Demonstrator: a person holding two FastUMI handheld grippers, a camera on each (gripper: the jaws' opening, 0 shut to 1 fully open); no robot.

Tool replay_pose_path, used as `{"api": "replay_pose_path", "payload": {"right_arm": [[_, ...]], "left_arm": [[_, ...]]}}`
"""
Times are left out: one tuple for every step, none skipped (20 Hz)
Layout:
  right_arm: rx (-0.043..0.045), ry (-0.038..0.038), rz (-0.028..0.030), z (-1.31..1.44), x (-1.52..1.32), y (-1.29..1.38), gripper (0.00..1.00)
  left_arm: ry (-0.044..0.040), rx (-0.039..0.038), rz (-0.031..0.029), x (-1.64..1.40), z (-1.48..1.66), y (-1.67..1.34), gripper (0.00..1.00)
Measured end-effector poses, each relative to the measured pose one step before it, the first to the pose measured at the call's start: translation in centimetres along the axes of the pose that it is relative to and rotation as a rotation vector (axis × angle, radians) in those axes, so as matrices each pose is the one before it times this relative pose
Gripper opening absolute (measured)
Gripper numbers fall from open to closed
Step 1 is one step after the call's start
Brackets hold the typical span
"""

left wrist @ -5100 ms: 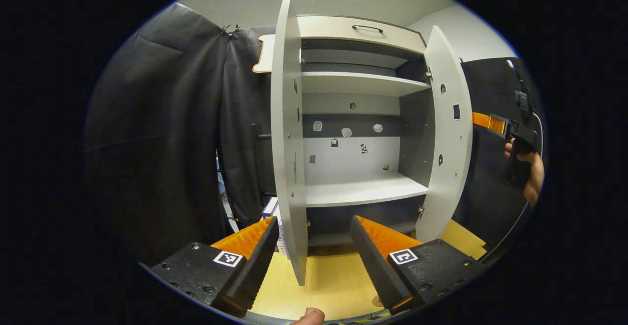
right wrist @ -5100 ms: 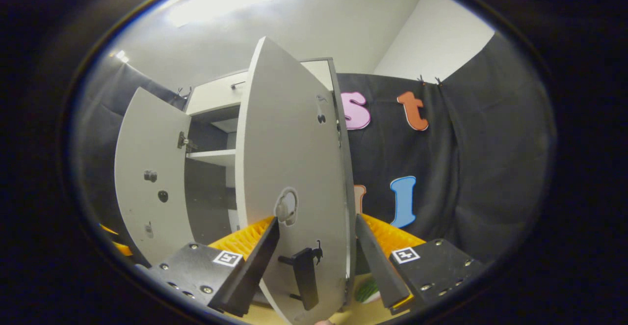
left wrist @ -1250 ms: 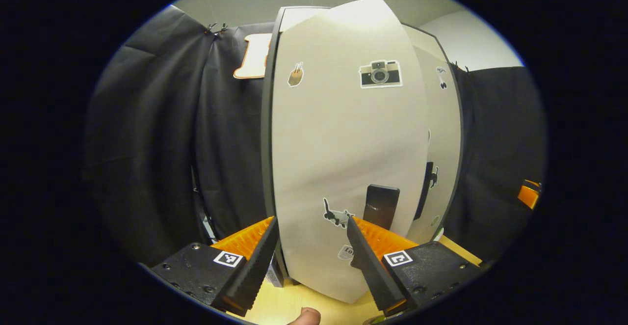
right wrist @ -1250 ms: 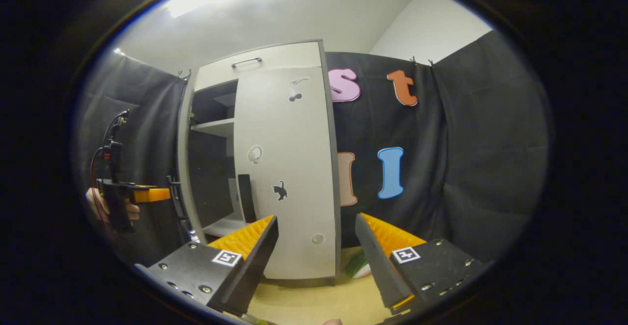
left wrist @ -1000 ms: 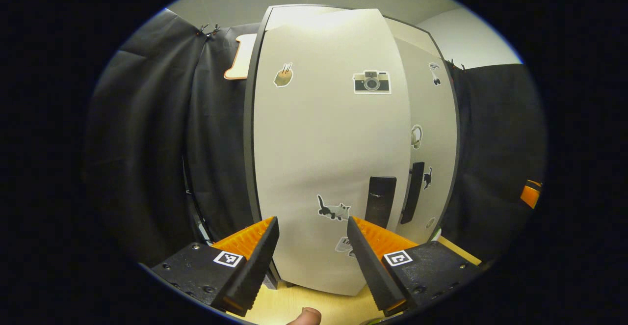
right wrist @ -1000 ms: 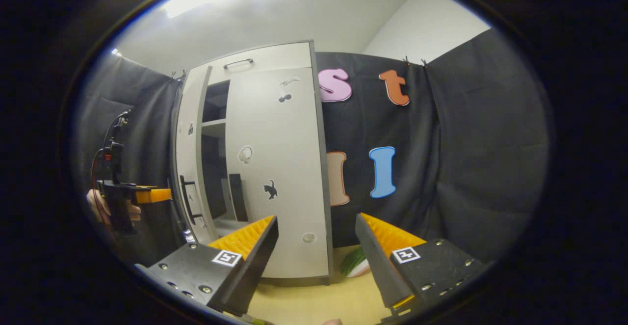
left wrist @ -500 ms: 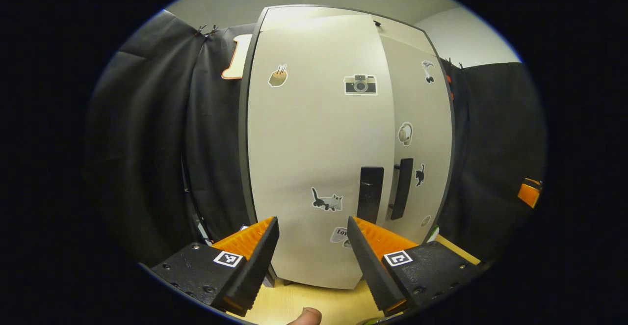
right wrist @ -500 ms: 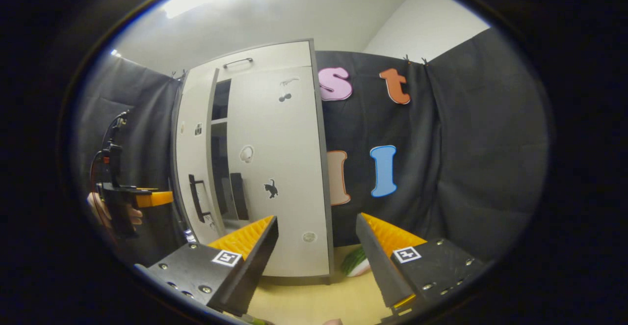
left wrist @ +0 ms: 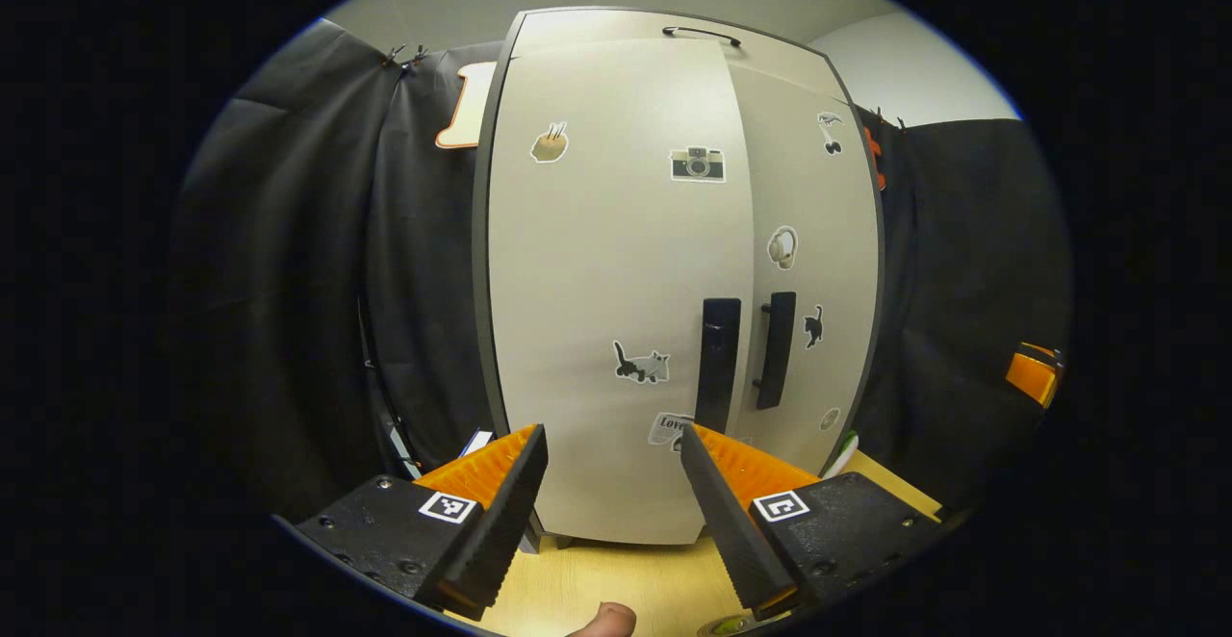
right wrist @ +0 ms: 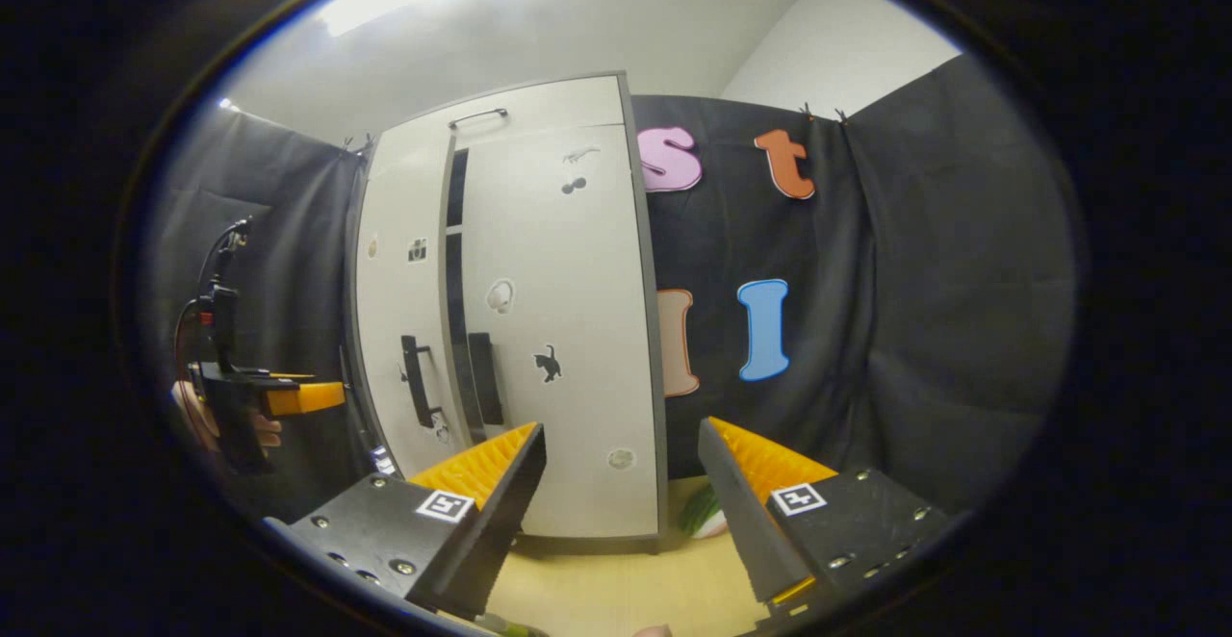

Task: Grasp the bottle in the cabinet with the left hand and place it on the coaster, then close the right door with the right hand and the left door with the left hand.

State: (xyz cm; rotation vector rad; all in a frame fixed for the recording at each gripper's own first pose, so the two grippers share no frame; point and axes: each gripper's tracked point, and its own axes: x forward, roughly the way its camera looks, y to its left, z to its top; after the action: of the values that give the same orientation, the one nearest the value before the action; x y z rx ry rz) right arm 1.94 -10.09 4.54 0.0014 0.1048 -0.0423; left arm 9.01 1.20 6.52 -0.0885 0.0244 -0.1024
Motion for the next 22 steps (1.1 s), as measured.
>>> {"api": "replay_pose_path", "payload": {"right_arm": [[0.00253, -0.0002, 0.00135, -0.089, -0.094, 0.064, 0.96], [0.0044, 0.0002, 0.00165, 0.066, 0.044, 0.124, 0.96], [0.00359, -0.00034, 0.00216, 0.056, 0.005, 0.137, 0.96], [0.00285, 0.00152, 0.00072, -0.116, 0.009, 0.158, 0.96], [-0.00085, 0.00281, 0.00141, -0.069, 0.002, 0.083, 0.96], [-0.00272, 0.00372, 0.00171, -0.005, 0.076, 0.086, 0.96], [-0.00308, 0.00313, 0.00121, -0.188, -0.055, 0.125, 0.96], [-0.00229, 0.00194, 0.00089, -0.067, -0.028, 0.103, 0.96], [-0.00045, 0.00059, 0.00177, 0.015, 0.028, 0.137, 0.96], [0.00062, 0.00046, 0.0013, 0.038, -0.019, 0.098, 0.96], [-0.00002, -0.00042, 0.00001, -0.106, -0.121, 0.075, 0.96], [-0.00058, 0.00069, 0.00018, -0.03, -0.003, 0.066, 0.92], [-0.0001, -0.00068, 0.00014, -0.049, 0.001, 0.168, 0.96], [0.00036, -0.00053, 0.00044, 0.061, 0.093, 0.08, 0.92], [0.00086, -0.00178, -0.00116, 0.059, 0.112, 0.124, 0.96], [0.00079, -0.00186, -0.00092, 0.056, 0.149, 0.093, 0.96], [0.00112, 0.00066, -0.00107, -0.138, -0.042, 0.116, 0.96], [0.00186, -0.00079, 0.00206, 0.067, 0.109, 0.225, 0.96], [0.00155, -0.00022, 0.00187, -0.043, 0.067, 0.272, 0.96], [-0.00037, -0.00174, 0.00416, -0.016, 0.137, 0.262, 0.96], [-0.00256, -0.00097, 0.00276, 0.014, 0.09, 0.306, 0.96], [-0.00396, -0.00223, 0.00362, 0.001, 0.236, 0.296, 0.96]], "left_arm": [[0.00162, 0.00006, -0.00393, -0.225, -0.095, -0.101, 0.89], [-0.00121, 0.00279, -0.00183, -0.172, -0.024, 0.019, 0.89], [-0.00221, 0.00251, -0.00159, -0.215, -0.023, -0.077, 0.89], [-0.0004, 0.00107, -0.00083, -0.109, -0.102, 0.01, 0.89], [0.00263, -0.00046, -0.00147, -0.124, -0.121, -0.035, 0.89], [0.00582, -0.00307, -0.00342, -0.199, -0.211, -0.156, 0.89], [0.00109, -0.00498, -0.00707, -0.313, -0.15, -0.251, 0.89], [0.0035, -0.00216, -0.00148, -0.151, -0.2, -0.005, 0.88], [0.0036, -0.00011, -0.00255, -0.117, -0.142, -0.063, 0.88], [0.00319, 0.00042, -0.0022, -0.035, -0.136, -0.147, 0.89], [0.00295, 0.00027, -0.0016, -0.094, -0.068, -0.039, 0.89], [0.00334, 0.00015, -0.00415, -0.118, -0.154, -0.113, 0.89], [-0.00287, 0.00061, -0.00281, -0.03, 0.009, -0.091, 0.89], [0.00475, 0.00391, 0.00095, 0.112, -0.15, -0.067, 0.89], [-0.00044, 0.00273, -0.00077, 0.002, 0.009, -0.002, 0.89], [0.00106, 0.00257, -0.0025, 0.068, 0.008, -0.078, 0.89], [0.00267, 0.00177, -0.00237, 0.005, -0.006, -0.004, 0.89], [0.00302, -0.00062, 0.00385, -0.038, -0.093, 0.15, 0.89], [-0.00589, -0.00319, 0.00104, 0.042, 0.235, 0.061, 0.89], [-0.00818, -0.00307, 0.00399, 0.042, 0.197, 0.04, 0.89], [-0.00605, -0.0013, 0.00742, -0.001, 0.267, 0.25, 0.89], [-0.00715, -0.00207, 0.01098, -0.015, 0.08, 0.335, 0.89]]}}
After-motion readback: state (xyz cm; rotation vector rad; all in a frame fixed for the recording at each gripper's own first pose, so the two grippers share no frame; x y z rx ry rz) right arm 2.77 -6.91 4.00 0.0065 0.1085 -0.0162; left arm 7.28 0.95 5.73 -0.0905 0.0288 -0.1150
